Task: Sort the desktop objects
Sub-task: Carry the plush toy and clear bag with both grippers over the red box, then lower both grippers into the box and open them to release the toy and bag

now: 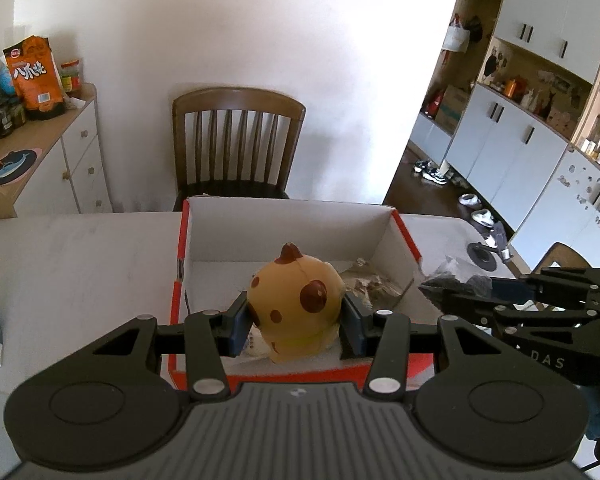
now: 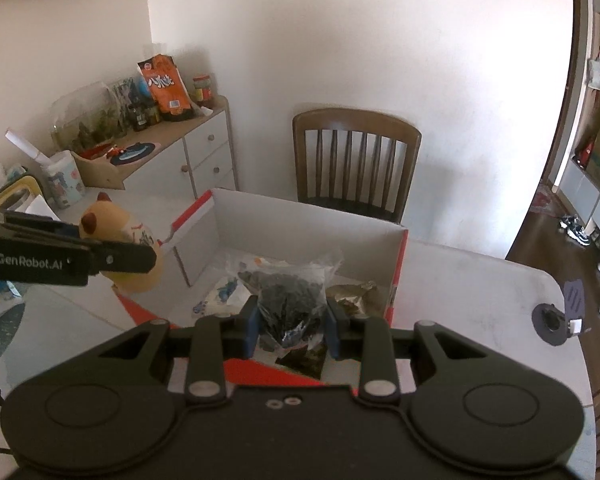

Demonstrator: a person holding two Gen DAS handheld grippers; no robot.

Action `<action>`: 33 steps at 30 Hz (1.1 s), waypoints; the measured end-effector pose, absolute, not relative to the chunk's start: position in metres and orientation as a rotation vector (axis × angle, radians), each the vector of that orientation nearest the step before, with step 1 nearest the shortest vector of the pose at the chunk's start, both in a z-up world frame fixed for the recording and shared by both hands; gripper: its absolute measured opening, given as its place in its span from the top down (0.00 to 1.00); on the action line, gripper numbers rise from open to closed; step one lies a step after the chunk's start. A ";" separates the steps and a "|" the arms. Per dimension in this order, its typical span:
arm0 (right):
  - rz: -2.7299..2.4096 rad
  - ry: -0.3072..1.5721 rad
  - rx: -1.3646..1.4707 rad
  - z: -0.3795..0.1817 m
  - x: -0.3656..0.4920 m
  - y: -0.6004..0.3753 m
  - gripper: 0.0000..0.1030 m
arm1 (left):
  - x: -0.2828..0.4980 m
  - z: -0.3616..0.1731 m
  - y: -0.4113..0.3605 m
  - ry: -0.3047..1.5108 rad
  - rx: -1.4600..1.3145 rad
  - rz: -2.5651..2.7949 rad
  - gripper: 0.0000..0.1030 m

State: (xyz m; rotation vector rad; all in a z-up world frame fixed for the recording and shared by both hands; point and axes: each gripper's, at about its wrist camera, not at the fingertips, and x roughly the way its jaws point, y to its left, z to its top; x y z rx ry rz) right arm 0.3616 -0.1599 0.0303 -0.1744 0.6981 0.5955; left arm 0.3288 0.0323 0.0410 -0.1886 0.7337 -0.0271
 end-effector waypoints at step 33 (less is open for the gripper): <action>0.555 0.842 -0.277 -0.048 0.428 -0.130 0.69 | 0.411 -0.028 0.027 0.963 -0.029 0.013 0.55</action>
